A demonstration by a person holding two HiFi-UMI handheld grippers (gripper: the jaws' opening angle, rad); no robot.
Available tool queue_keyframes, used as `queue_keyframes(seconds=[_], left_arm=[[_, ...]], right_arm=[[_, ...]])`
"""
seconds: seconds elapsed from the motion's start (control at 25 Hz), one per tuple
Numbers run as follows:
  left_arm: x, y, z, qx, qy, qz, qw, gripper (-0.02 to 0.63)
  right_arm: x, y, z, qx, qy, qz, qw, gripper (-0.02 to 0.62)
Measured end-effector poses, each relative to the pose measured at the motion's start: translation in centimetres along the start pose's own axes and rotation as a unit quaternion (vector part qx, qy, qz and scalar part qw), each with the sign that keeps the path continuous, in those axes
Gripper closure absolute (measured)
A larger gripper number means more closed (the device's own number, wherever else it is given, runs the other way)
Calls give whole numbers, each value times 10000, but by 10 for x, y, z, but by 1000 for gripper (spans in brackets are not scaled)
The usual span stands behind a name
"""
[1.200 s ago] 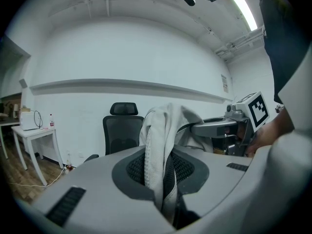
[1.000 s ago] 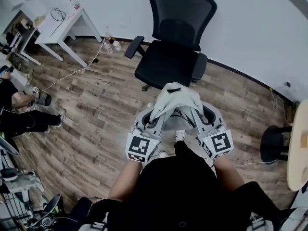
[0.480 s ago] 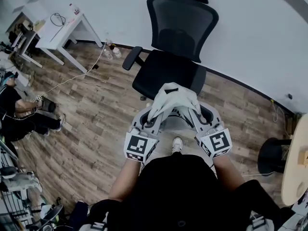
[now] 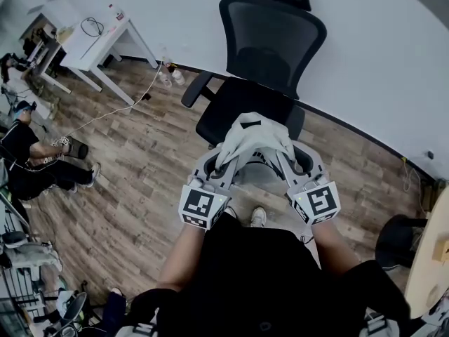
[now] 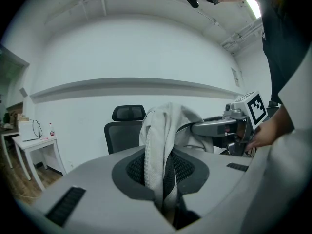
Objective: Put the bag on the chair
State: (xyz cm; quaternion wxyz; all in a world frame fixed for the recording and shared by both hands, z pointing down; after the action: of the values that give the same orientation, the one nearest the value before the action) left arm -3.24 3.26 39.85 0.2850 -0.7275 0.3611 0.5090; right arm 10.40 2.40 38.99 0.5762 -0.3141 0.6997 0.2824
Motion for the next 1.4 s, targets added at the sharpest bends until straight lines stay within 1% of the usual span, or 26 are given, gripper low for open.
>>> queue_keyframes(seconds=[0.28,0.56,1.12,1.4], left_arm=[[5,19,-24,-44,2,-66,10000,535],[12,57,-60,-237,11,-28,9997,535],[39,154,-144,-787,95,-101,9968,535],[38,192,-183,-1179,112,-131,9929,535]], right_arm=[[2,-18,-23,-39,6,30,10000,505],[7,-40,-66,-162,32,21,9999,505],[31,-89,-167,-665,17,-157,9977,505],[25,-110,-212,-1087,149,-252,9936,505]])
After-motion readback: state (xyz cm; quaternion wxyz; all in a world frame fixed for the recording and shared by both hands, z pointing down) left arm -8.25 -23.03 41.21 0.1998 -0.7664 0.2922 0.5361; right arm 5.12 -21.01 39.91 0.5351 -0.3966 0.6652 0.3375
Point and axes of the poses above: the fingertips, and each gripper's own axes: z backward along the fingers, y to its left, x out of its top, the point moved 2 cm from there along z, backward along the fingers, and after that the axes turned 6 degrees about y, right-handed, at the moved point
